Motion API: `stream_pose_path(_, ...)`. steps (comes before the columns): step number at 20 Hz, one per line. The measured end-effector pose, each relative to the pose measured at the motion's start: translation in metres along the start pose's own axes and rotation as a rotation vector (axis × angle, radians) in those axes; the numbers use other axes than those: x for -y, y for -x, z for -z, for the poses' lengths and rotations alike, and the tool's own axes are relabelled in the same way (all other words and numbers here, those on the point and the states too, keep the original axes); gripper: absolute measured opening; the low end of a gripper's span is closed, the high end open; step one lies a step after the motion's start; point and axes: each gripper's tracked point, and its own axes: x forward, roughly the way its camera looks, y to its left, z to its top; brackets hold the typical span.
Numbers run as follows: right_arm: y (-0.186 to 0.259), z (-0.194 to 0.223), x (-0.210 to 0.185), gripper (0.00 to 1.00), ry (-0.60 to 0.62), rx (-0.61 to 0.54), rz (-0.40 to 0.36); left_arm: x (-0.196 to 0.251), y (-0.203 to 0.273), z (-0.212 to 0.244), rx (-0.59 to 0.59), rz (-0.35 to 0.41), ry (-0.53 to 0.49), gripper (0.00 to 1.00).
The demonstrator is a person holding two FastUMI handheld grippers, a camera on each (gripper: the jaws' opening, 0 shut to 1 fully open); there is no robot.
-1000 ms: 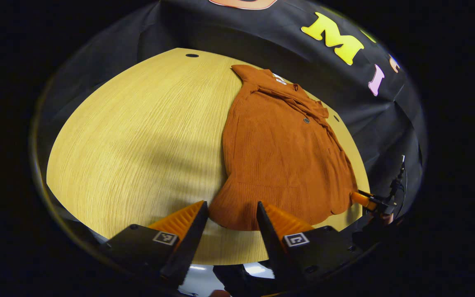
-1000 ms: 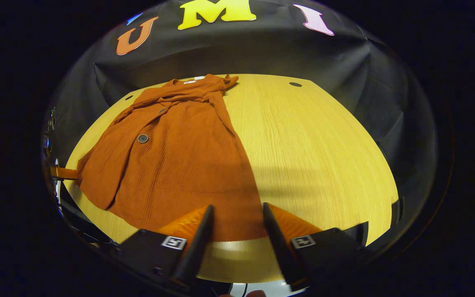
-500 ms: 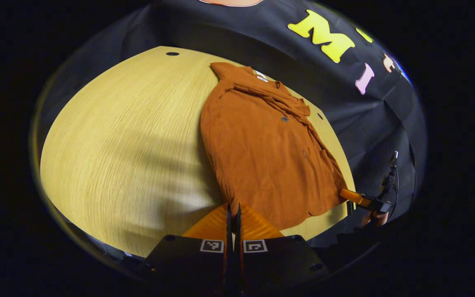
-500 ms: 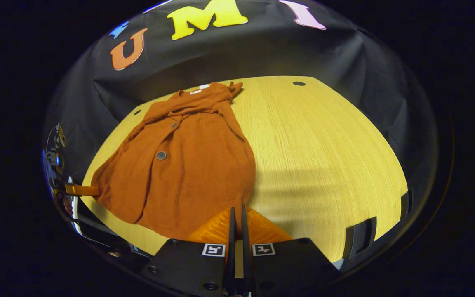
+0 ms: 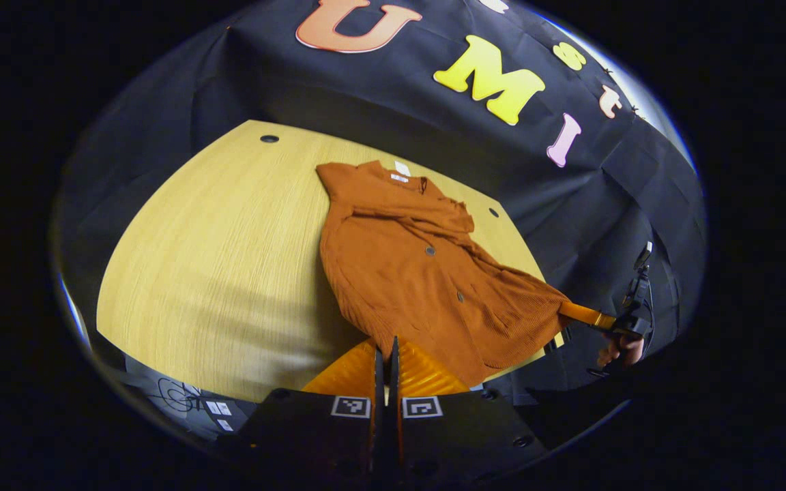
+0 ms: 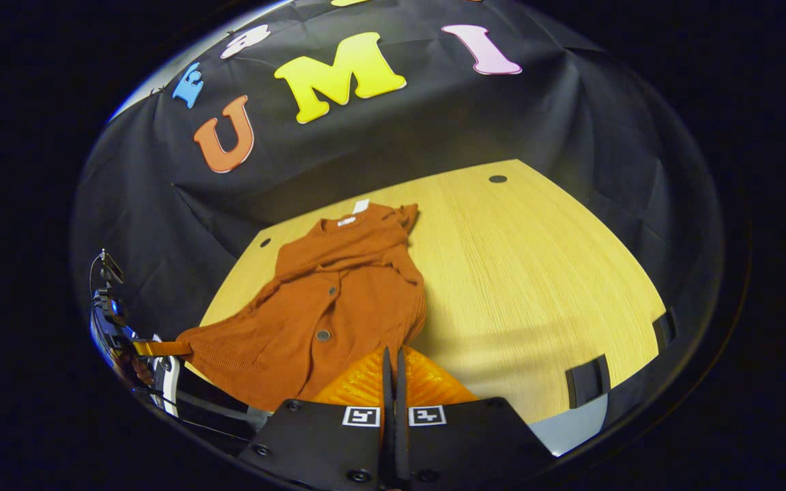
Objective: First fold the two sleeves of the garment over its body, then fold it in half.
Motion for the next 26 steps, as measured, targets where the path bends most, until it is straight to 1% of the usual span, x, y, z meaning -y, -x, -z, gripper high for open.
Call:
stream_pose_path(1,-0.005,-0.021,-0.005,0.00,-0.002,0.023,-0.011,0.006,-0.002,-0.024,0.026,0.007,0.004,0.03)
stream_pose_path(2,-0.016,-0.053,-0.013,0.00,-0.015,0.047,-0.037,0.010,-0.006,-0.050,0.059,0.014,0.003,0.03)
stream_pose_path(4,-0.036,-0.102,-0.020,0.00,-0.016,0.086,-0.060,0.012,-0.016,-0.096,0.117,0.012,-0.018,0.03)
stream_pose_path(5,-0.054,-0.144,-0.025,0.00,-0.003,0.110,-0.074,0.015,-0.032,-0.145,0.165,-0.002,-0.041,0.03)
stream_pose_path(6,-0.075,-0.185,-0.030,0.00,0.016,0.134,-0.090,0.020,-0.043,-0.175,0.184,0.001,-0.057,0.03)
stream_pose_path(7,-0.090,-0.207,-0.031,0.00,0.030,0.141,-0.094,0.022,-0.057,-0.203,0.200,0.007,-0.068,0.03)
stream_pose_path(8,-0.117,-0.232,-0.031,0.01,0.048,0.136,-0.094,0.020,-0.075,-0.228,0.198,0.004,-0.081,0.03)
stream_pose_path(9,-0.138,-0.244,-0.032,0.00,0.054,0.127,-0.104,0.016,-0.090,-0.244,0.192,0.003,-0.082,0.03)
stream_pose_path(10,-0.174,-0.255,-0.027,0.00,0.074,0.097,-0.101,0.009,-0.117,-0.267,0.167,0.009,-0.067,0.03)
stream_pose_path(11,-0.204,-0.260,-0.020,0.00,0.075,0.072,-0.098,-0.003,-0.147,-0.285,0.145,0.014,-0.052,0.03)
stream_pose_path(12,-0.246,-0.265,-0.011,0.00,0.064,0.037,-0.089,-0.018,-0.173,-0.297,0.132,0.000,-0.058,0.03)
stream_pose_path(14,-0.288,-0.268,0.003,0.00,0.068,0.013,-0.071,-0.047,-0.206,-0.314,0.124,-0.043,-0.084,0.03)
stream_pose_path(16,-0.331,-0.270,0.008,0.00,0.089,-0.003,-0.067,-0.066,-0.238,-0.325,0.132,-0.077,-0.090,0.03)
stream_pose_path(17,-0.351,-0.270,0.010,0.00,0.093,-0.015,-0.060,-0.076,-0.258,-0.330,0.137,-0.095,-0.093,0.10)
stream_pose_path(18,-0.376,-0.269,0.013,0.00,0.098,-0.018,-0.048,-0.087,-0.280,-0.332,0.138,-0.126,-0.111,0.03)
stream_pose_path(19,-0.394,-0.267,0.015,0.00,0.104,-0.021,-0.041,-0.096,-0.294,-0.333,0.141,-0.149,-0.121,0.03)
stream_pose_path(21,-0.423,-0.259,0.024,0.00,0.110,-0.030,-0.017,-0.113,-0.317,-0.333,0.150,-0.188,-0.109,0.03)
stream_pose_path(23,-0.438,-0.250,0.032,0.00,0.079,-0.038,-0.004,-0.132,-0.330,-0.330,0.153,-0.219,-0.057,0.03)
stream_pose_path(25,-0.446,-0.253,0.044,0.00,0.037,-0.020,0.009,-0.139,-0.340,-0.326,0.163,-0.215,-0.016,0.03)
stream_pose_path(26,-0.451,-0.251,0.049,0.01,0.045,-0.013,0.019,-0.140,-0.345,-0.323,0.164,-0.201,0.002,0.03)
